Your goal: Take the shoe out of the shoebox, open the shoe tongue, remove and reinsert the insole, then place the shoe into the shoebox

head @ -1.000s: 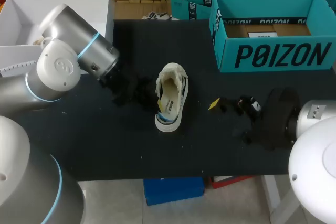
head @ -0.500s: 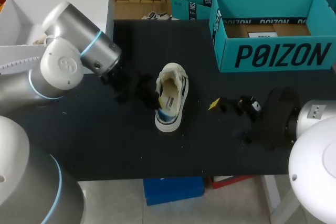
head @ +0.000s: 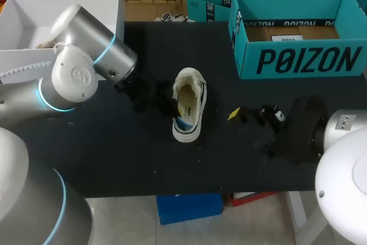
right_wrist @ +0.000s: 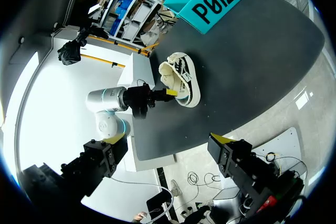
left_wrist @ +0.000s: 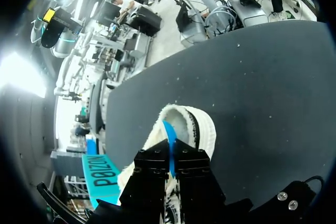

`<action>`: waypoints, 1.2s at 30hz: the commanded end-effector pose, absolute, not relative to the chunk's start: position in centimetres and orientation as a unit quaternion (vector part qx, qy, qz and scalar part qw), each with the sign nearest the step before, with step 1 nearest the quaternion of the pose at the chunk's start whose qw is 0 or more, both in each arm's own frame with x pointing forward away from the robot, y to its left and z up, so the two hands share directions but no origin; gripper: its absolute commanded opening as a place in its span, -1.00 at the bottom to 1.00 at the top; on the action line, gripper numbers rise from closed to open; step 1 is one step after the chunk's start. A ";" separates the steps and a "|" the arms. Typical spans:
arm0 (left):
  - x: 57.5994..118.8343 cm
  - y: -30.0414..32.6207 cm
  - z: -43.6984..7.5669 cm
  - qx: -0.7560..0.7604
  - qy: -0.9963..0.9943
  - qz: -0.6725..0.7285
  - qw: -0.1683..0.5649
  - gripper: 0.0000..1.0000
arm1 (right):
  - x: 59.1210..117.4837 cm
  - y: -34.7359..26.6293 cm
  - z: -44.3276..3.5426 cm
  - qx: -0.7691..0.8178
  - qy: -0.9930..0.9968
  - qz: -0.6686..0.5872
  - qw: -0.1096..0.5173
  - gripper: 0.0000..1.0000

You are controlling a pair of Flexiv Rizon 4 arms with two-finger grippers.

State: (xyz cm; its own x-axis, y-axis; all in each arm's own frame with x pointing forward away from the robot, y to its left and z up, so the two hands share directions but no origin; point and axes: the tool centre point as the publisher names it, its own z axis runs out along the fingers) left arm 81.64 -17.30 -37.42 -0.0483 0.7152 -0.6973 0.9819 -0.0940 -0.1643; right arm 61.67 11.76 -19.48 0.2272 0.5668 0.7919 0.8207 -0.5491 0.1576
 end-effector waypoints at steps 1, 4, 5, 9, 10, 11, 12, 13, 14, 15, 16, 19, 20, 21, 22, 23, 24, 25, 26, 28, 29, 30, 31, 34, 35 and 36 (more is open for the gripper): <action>81.5 -17.5 -37.2 0.666 0.640 -0.334 0.189 -0.20 | 61.2 11.6 -20.1 -0.766 -0.444 -0.438 0.158 1.00; 81.1 -16.7 -36.1 0.668 0.634 -0.343 0.184 0.55 | 61.2 11.6 -20.1 -0.766 -0.444 -0.438 0.158 1.00; 81.0 -16.4 -35.5 0.668 0.631 -0.348 0.183 0.81 | 61.2 11.6 -20.1 -0.766 -0.444 -0.438 0.158 1.00; 80.9 -15.0 -32.9 0.674 0.625 -0.344 0.191 0.92 | 61.2 11.6 -20.1 -0.766 -0.444 -0.438 0.158 1.00; 81.0 -14.8 -32.6 0.676 0.624 -0.341 0.193 0.84 | 61.2 11.6 -20.1 -0.766 -0.444 -0.438 0.158 1.00; 81.0 -14.6 -32.3 0.680 0.624 -0.332 0.195 0.68 | 61.2 11.6 -20.1 -0.766 -0.444 -0.438 0.158 1.00; 81.0 -14.6 -32.2 0.682 0.625 -0.327 0.194 0.33 | 61.2 11.6 -20.1 -0.766 -0.444 -0.438 0.158 1.00; 81.1 -14.5 -32.3 0.685 0.626 -0.319 0.193 -0.12 | 61.2 11.6 -20.1 -0.766 -0.444 -0.438 0.158 1.00; 81.1 -14.5 -32.5 0.691 0.626 -0.307 0.189 -0.29 | 61.2 11.6 -20.1 -0.766 -0.444 -0.438 0.158 1.00; 81.1 -14.6 -32.8 0.697 0.626 -0.297 0.185 -0.61 | 61.2 11.6 -20.1 -0.766 -0.444 -0.438 0.158 1.00; 81.0 -14.7 -33.1 0.701 0.626 -0.289 0.181 -1.00 | 61.2 11.6 -20.1 -0.766 -0.444 -0.438 0.158 1.00; 80.8 -15.0 -34.0 0.720 0.624 -0.249 0.175 -1.00 | 61.2 11.6 -20.1 -0.766 -0.444 -0.438 0.158 1.00; 80.7 -15.0 -34.2 0.722 0.623 -0.246 0.171 -1.00 | 61.2 11.6 -20.1 -0.766 -0.444 -0.438 0.158 1.00; 80.5 -15.2 -34.4 0.726 0.623 -0.240 0.165 -1.00 | 61.2 11.6 -20.1 -0.766 -0.444 -0.438 0.158 1.00; 80.4 -15.2 -34.6 0.729 0.623 -0.232 0.164 -1.00 | 61.2 11.6 -20.1 -0.766 -0.444 -0.438 0.158 1.00; 80.4 -15.4 -34.9 0.734 0.623 -0.217 0.162 -1.00 | 61.2 11.6 -20.1 -0.766 -0.444 -0.438 0.158 1.00; 80.4 -15.4 -35.1 0.737 0.623 -0.207 0.162 -1.00 | 61.2 11.6 -20.1 -0.766 -0.444 -0.438 0.158 1.00; 80.4 -15.6 -35.5 0.737 0.625 -0.199 0.160 -1.00 | 61.2 11.6 -20.1 -0.766 -0.444 -0.438 0.158 1.00; 80.4 -15.7 -35.6 0.738 0.625 -0.196 0.159 -1.00 | 61.2 11.6 -20.1 -0.766 -0.444 -0.438 0.158 1.00; 80.4 -16.0 -36.2 0.746 0.623 -0.171 0.159 -1.00 | 61.2 11.6 -20.1 -0.766 -0.444 -0.438 0.158 1.00; 80.5 -16.1 -36.5 0.749 0.622 -0.160 0.162 -1.00 | 61.2 11.6 -20.1 -0.766 -0.444 -0.438 0.158 1.00; 80.7 -16.2 -36.8 0.750 0.622 -0.153 0.162 -1.00 | 61.2 11.6 -20.1 -0.766 -0.444 -0.438 0.158 1.00; 80.8 -16.4 -37.0 0.750 0.623 -0.152 0.161 -1.00 | 61.2 11.6 -20.1 -0.766 -0.444 -0.438 0.158 1.00; 81.0 -16.7 -37.5 0.754 0.622 -0.142 0.159 -1.00 | 61.2 11.6 -20.1 -0.766 -0.444 -0.438 0.158 1.00; 81.0 -16.8 -37.7 0.754 0.622 -0.141 0.159 -1.00 | 61.2 11.6 -20.1 -0.766 -0.444 -0.438 0.158 1.00; 81.1 -17.0 -37.8 0.754 0.622 -0.141 0.158 -1.00 | 61.2 11.6 -20.1 -0.766 -0.444 -0.438 0.158 1.00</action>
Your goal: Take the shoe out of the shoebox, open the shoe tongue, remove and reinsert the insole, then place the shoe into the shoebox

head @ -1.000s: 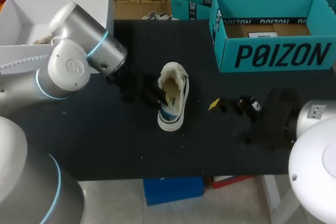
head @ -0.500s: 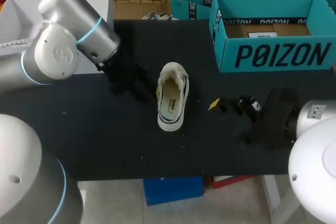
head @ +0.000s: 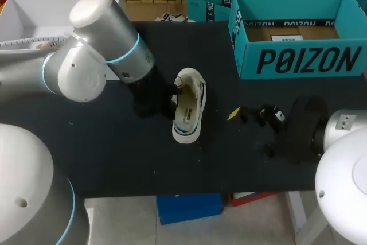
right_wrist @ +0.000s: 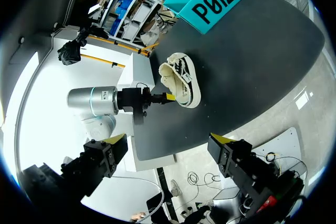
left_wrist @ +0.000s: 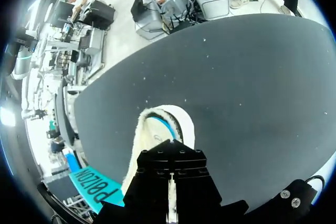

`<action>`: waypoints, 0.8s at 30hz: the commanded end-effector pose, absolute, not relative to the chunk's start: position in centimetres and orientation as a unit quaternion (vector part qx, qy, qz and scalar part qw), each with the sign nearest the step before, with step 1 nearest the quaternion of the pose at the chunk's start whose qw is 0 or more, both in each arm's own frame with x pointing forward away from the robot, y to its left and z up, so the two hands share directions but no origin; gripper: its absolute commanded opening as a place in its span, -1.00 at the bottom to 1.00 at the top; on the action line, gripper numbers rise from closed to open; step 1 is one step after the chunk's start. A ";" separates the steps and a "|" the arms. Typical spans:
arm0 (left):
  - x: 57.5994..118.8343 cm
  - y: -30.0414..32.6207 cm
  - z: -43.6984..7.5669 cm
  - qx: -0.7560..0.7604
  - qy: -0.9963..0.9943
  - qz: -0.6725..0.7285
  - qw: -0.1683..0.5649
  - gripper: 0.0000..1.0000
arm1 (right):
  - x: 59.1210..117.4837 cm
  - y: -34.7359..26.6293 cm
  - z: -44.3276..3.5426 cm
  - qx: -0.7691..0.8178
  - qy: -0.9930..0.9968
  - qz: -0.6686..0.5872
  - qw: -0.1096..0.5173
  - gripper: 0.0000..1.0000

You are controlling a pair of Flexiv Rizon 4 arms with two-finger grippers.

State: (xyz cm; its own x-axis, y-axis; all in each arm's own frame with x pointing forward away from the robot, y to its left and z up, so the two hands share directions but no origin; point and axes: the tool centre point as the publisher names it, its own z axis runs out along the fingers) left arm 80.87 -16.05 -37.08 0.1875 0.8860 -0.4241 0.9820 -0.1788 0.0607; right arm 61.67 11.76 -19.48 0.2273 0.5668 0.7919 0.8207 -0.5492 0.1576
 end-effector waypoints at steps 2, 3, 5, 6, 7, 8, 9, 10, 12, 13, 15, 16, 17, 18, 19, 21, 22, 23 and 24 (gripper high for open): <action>81.1 -17.2 -38.0 0.756 0.621 -0.137 0.157 -1.00 | 61.2 11.6 -20.1 -0.766 -0.444 -0.438 0.158 1.00; 81.2 -17.4 -38.1 0.757 0.620 -0.135 0.156 -1.00 | 61.2 11.6 -20.1 -0.766 -0.444 -0.438 0.158 1.00; 81.2 -17.6 -38.3 0.759 0.618 -0.132 0.153 -1.00 | 61.2 11.6 -20.1 -0.766 -0.444 -0.438 0.158 1.00; 81.2 -17.7 -38.5 0.761 0.618 -0.130 0.151 -1.00 | 61.2 11.6 -20.1 -0.766 -0.444 -0.438 0.158 1.00; 81.2 -17.8 -38.7 0.762 0.617 -0.128 0.150 -1.00 | 61.2 11.6 -20.1 -0.766 -0.444 -0.438 0.158 1.00; 81.3 -17.8 -38.9 0.762 0.618 -0.127 0.147 -1.00 | 61.2 11.6 -20.1 -0.766 -0.444 -0.438 0.158 1.00; 81.3 -17.8 -39.1 0.763 0.618 -0.126 0.144 -1.00 | 61.2 11.6 -20.1 -0.766 -0.444 -0.438 0.158 1.00; 81.4 -17.9 -39.4 0.763 0.618 -0.125 0.141 -1.00 | 61.2 11.6 -20.1 -0.766 -0.444 -0.438 0.158 1.00; 81.5 -18.0 -40.0 0.763 0.620 -0.124 0.135 -1.00 | 61.2 11.6 -20.1 -0.766 -0.444 -0.438 0.158 1.00; 81.5 -18.0 -40.1 0.763 0.620 -0.124 0.134 -1.00 | 61.2 11.6 -20.1 -0.766 -0.444 -0.438 0.158 1.00; 81.5 -18.2 -40.8 0.765 0.620 -0.123 0.126 -1.00 | 61.2 11.6 -20.1 -0.766 -0.444 -0.438 0.158 1.00; 81.5 -18.3 -41.1 0.766 0.619 -0.122 0.123 -1.00 | 61.2 11.6 -20.1 -0.766 -0.444 -0.438 0.158 1.00; 81.5 -18.4 -41.3 0.766 0.619 -0.122 0.120 -1.00 | 61.2 11.6 -20.1 -0.766 -0.444 -0.438 0.158 1.00; 81.5 -18.6 -41.5 0.767 0.619 -0.122 0.118 -1.00 | 61.2 11.6 -20.1 -0.766 -0.444 -0.438 0.158 1.00; 81.5 -18.7 -41.6 0.767 0.619 -0.122 0.117 -1.00 | 61.2 11.6 -20.1 -0.766 -0.444 -0.438 0.158 1.00; 81.6 -18.8 -41.7 0.767 0.620 -0.122 0.114 -1.00 | 61.2 11.6 -20.1 -0.766 -0.444 -0.438 0.158 1.00; 81.6 -18.9 -41.5 0.767 0.619 -0.122 0.114 -1.00 | 61.2 11.6 -20.1 -0.766 -0.444 -0.438 0.158 1.00; 81.6 -18.9 -41.2 0.767 0.619 -0.123 0.116 -1.00 | 61.2 11.6 -20.1 -0.766 -0.444 -0.438 0.158 1.00; 81.6 -18.9 -40.8 0.767 0.618 -0.123 0.120 -1.00 | 61.2 11.6 -20.1 -0.766 -0.444 -0.438 0.158 1.00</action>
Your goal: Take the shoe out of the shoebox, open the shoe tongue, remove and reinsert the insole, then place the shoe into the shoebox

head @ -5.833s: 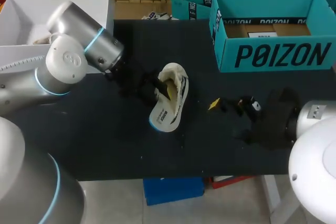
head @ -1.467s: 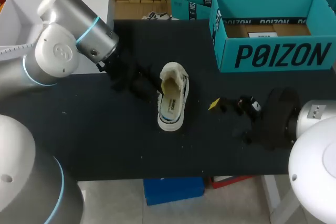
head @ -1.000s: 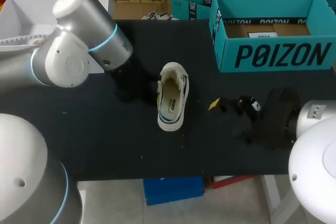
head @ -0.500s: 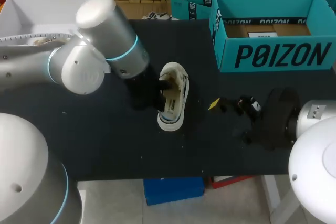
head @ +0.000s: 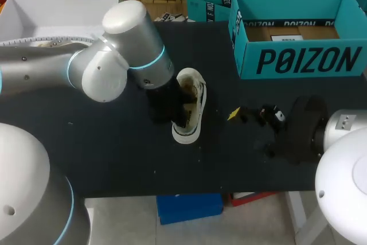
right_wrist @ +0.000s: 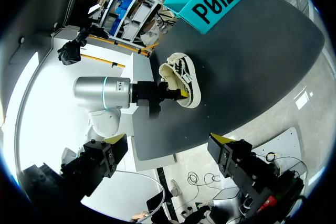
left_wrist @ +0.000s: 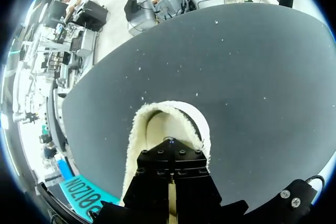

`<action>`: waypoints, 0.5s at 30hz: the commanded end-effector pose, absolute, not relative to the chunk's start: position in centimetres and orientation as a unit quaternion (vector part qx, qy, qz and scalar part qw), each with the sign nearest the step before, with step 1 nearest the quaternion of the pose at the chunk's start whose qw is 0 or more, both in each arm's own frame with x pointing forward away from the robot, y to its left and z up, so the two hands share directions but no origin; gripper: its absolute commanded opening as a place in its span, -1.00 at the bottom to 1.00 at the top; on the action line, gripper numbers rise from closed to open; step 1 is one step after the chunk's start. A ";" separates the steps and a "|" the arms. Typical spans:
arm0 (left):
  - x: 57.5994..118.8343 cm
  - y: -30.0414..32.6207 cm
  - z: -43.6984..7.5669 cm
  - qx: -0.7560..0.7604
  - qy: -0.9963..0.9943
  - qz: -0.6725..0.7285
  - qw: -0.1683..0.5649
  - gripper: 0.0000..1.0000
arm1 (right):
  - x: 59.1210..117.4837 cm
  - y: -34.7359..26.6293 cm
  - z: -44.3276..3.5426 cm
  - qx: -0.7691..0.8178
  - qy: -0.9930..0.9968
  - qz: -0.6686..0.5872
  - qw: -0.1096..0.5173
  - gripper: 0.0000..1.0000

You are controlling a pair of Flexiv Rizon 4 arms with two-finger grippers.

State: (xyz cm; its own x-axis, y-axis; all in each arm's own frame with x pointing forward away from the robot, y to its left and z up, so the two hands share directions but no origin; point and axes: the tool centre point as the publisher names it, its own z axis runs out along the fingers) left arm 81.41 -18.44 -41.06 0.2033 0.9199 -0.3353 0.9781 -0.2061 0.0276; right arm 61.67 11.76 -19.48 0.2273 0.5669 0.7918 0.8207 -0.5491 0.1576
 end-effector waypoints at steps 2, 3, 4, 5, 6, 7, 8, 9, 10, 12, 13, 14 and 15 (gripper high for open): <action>81.6 -18.7 -39.7 0.767 0.617 -0.124 0.129 -1.00 | 61.2 11.6 -20.1 -0.766 -0.444 -0.438 0.158 1.00; 81.6 -18.5 -39.1 0.766 0.616 -0.125 0.133 -1.00 | 61.2 11.6 -20.1 -0.766 -0.444 -0.438 0.158 1.00; 81.6 -18.2 -38.5 0.764 0.617 -0.127 0.139 -1.00 | 61.2 11.6 -20.1 -0.766 -0.444 -0.438 0.158 1.00; 81.6 -18.0 -37.8 0.761 0.619 -0.131 0.144 -1.00 | 61.2 11.6 -20.1 -0.766 -0.444 -0.438 0.158 1.00; 81.7 -17.6 -37.2 0.758 0.620 -0.133 0.149 -1.00 | 61.2 11.6 -20.1 -0.766 -0.444 -0.438 0.158 1.00; 81.8 -17.4 -36.7 0.755 0.622 -0.136 0.155 -1.00 | 61.2 11.6 -20.1 -0.766 -0.444 -0.438 0.158 1.00; 82.0 -17.0 -36.2 0.751 0.626 -0.139 0.159 -1.00 | 61.2 11.6 -20.1 -0.766 -0.444 -0.438 0.158 1.00; 82.3 -16.7 -35.8 0.747 0.629 -0.140 0.162 -1.00 | 61.2 11.6 -20.1 -0.766 -0.444 -0.438 0.158 1.00; 82.6 -16.3 -35.4 0.742 0.634 -0.144 0.165 -1.00 | 61.2 11.6 -20.1 -0.766 -0.444 -0.438 0.158 1.00; 83.0 -15.8 -34.7 0.732 0.641 -0.154 0.173 -1.00 | 61.2 11.6 -20.1 -0.766 -0.444 -0.438 0.158 1.00; 83.3 -15.4 -34.2 0.725 0.645 -0.159 0.179 -1.00 | 61.2 11.6 -20.1 -0.766 -0.444 -0.438 0.158 1.00; 83.7 -15.2 -33.9 0.718 0.650 -0.167 0.184 -1.00 | 61.2 11.6 -20.1 -0.766 -0.444 -0.438 0.158 1.00; 84.2 -14.8 -33.5 0.707 0.657 -0.178 0.190 -1.00 | 61.2 11.6 -20.1 -0.766 -0.444 -0.438 0.158 1.00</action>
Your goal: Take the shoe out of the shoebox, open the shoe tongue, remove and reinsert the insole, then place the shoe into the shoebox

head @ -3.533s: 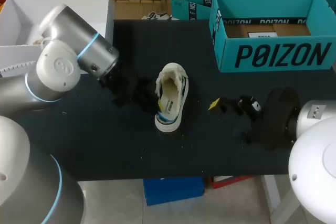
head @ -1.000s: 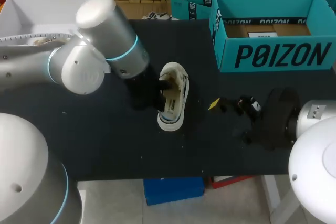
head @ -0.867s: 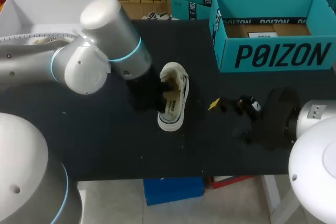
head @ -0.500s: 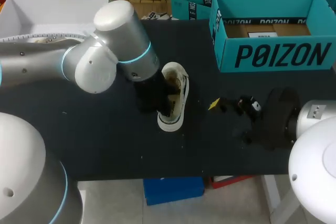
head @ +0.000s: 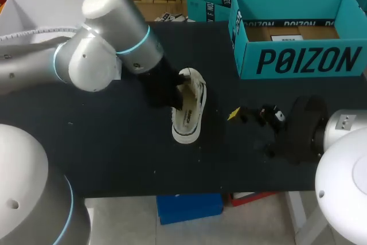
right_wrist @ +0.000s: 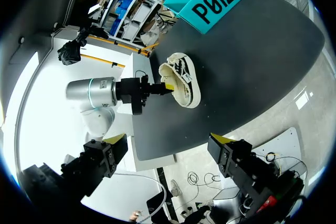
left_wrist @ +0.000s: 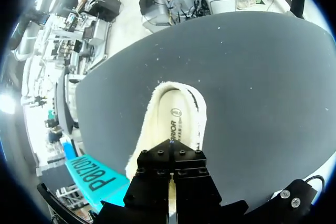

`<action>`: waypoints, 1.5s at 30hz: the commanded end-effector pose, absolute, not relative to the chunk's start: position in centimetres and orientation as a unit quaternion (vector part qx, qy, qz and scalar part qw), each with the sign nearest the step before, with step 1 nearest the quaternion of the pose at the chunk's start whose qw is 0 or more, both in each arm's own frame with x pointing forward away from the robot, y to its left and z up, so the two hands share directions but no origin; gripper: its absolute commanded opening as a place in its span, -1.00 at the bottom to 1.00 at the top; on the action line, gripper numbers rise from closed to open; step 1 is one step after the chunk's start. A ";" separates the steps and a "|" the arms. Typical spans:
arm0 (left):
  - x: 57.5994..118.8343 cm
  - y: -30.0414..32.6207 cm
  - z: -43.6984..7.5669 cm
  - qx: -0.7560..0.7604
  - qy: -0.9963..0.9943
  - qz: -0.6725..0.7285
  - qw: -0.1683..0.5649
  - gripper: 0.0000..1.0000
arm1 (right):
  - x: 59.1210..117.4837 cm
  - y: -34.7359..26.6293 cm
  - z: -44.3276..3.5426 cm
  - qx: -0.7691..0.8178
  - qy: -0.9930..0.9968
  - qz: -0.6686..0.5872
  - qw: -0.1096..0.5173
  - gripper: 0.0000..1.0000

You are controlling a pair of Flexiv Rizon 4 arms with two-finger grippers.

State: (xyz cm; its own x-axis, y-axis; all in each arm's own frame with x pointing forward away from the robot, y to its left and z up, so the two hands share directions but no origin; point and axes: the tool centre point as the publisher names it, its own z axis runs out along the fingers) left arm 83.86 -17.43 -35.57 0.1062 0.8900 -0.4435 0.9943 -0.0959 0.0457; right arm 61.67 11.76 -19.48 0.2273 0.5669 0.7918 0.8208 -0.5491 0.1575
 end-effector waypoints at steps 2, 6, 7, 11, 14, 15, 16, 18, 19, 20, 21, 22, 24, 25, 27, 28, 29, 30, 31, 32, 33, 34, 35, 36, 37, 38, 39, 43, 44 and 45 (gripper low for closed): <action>85.5 -14.2 -32.8 0.688 0.671 -0.192 0.201 -1.00 | 61.2 11.6 -20.1 -0.766 -0.444 -0.438 0.158 1.00; 87.8 -13.3 -31.6 0.652 0.689 -0.212 0.234 -1.00 | 61.2 11.6 -20.1 -0.766 -0.444 -0.438 0.158 1.00; 88.3 -13.2 -31.4 0.644 0.693 -0.213 0.242 -1.00 | 61.2 11.6 -20.1 -0.766 -0.444 -0.438 0.158 1.00; 90.4 -12.7 -30.8 0.619 0.707 -0.213 0.266 -1.00 | 61.2 11.6 -20.1 -0.766 -0.444 -0.438 0.158 1.00; 91.2 -13.1 -30.5 0.617 0.709 -0.206 0.273 -1.00 | 61.2 11.6 -20.1 -0.766 -0.444 -0.438 0.158 1.00; 91.5 -13.3 -30.6 0.617 0.709 -0.205 0.273 -1.00 | 61.2 11.6 -20.1 -0.766 -0.444 -0.438 0.158 1.00; 91.7 -13.6 -30.6 0.616 0.710 -0.206 0.273 -1.00 | 61.2 11.6 -20.1 -0.766 -0.444 -0.438 0.158 1.00; 92.1 -14.2 -30.9 0.617 0.709 -0.206 0.273 -1.00 | 61.2 11.6 -20.1 -0.766 -0.444 -0.438 0.158 1.00; 92.3 -14.5 -31.0 0.616 0.709 -0.210 0.272 -1.00 | 61.2 11.6 -20.1 -0.766 -0.444 -0.438 0.158 1.00; 92.4 -14.9 -31.2 0.616 0.709 -0.210 0.272 -1.00 | 61.2 11.6 -20.1 -0.766 -0.444 -0.438 0.158 1.00; 92.5 -15.2 -31.4 0.617 0.708 -0.213 0.270 -1.00 | 61.2 11.6 -20.1 -0.766 -0.444 -0.438 0.158 1.00; 92.5 -15.5 -31.7 0.619 0.707 -0.214 0.268 -1.00 | 61.2 11.6 -20.1 -0.766 -0.444 -0.438 0.158 1.00; 92.5 -16.2 -32.1 0.621 0.705 -0.219 0.264 -1.00 | 61.2 11.6 -20.1 -0.766 -0.444 -0.438 0.158 1.00; 92.4 -16.6 -32.3 0.623 0.704 -0.220 0.262 -1.00 | 61.2 11.6 -20.1 -0.766 -0.444 -0.438 0.158 1.00; 92.4 -17.1 -32.7 0.625 0.702 -0.225 0.257 -1.00 | 61.2 11.6 -20.1 -0.766 -0.444 -0.438 0.158 1.00; 92.3 -17.4 -33.0 0.626 0.702 -0.226 0.255 -1.00 | 61.2 11.6 -20.1 -0.766 -0.444 -0.438 0.158 1.00; 92.3 -17.5 -33.3 0.626 0.702 -0.228 0.252 -1.00 | 61.2 11.6 -20.1 -0.766 -0.444 -0.438 0.158 1.00; 92.3 -17.7 -33.6 0.626 0.702 -0.232 0.249 -1.00 | 61.2 11.6 -20.1 -0.766 -0.444 -0.438 0.158 1.00; 92.2 -17.8 -33.8 0.626 0.702 -0.233 0.247 -1.00 | 61.2 11.6 -20.1 -0.766 -0.444 -0.438 0.158 1.00; 92.1 -18.0 -34.1 0.626 0.702 -0.235 0.245 -1.00 | 61.2 11.6 -20.1 -0.766 -0.444 -0.438 0.158 1.00; 92.0 -18.0 -34.3 0.626 0.702 -0.238 0.242 -1.00 | 61.2 11.6 -20.1 -0.766 -0.444 -0.438 0.158 1.00; 91.9 -18.1 -34.4 0.626 0.702 -0.240 0.240 -1.00 | 61.2 11.6 -20.1 -0.766 -0.444 -0.438 0.158 1.00; 91.8 -18.1 -34.6 0.626 0.702 -0.241 0.238 -1.00 | 61.2 11.6 -20.1 -0.766 -0.444 -0.438 0.158 1.00; 91.6 -18.1 -34.7 0.626 0.702 -0.243 0.237 -1.00 | 61.2 11.6 -20.1 -0.766 -0.444 -0.438 0.158 1.00; 91.5 -18.0 -34.8 0.626 0.702 -0.244 0.235 -1.00 | 61.2 11.6 -20.1 -0.766 -0.444 -0.438 0.158 1.00; 91.3 -17.9 -34.8 0.626 0.702 -0.245 0.234 -1.00 | 61.2 11.6 -20.1 -0.766 -0.444 -0.438 0.158 1.00; 91.0 -17.6 -34.7 0.627 0.701 -0.250 0.232 -1.00 | 61.2 11.6 -20.1 -0.766 -0.444 -0.438 0.158 1.00; 90.3 -16.1 -34.0 0.633 0.696 -0.255 0.224 -1.00 | 61.2 11.6 -20.1 -0.766 -0.444 -0.438 0.158 1.00; 90.3 -15.6 -33.7 0.633 0.697 -0.251 0.225 -1.00 | 61.2 11.6 -20.1 -0.766 -0.444 -0.438 0.158 1.00; 90.5 -15.1 -33.5 0.633 0.698 -0.249 0.226 -1.00 | 61.2 11.6 -20.1 -0.766 -0.444 -0.438 0.158 1.00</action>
State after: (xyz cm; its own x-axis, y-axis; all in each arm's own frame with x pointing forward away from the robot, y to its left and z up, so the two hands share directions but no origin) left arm 91.05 -16.89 -34.68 -0.0995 0.7688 -0.6317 0.9950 0.0738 -0.0670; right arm 61.67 11.76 -19.48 0.2274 0.5670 0.7917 0.8207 -0.5491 0.1575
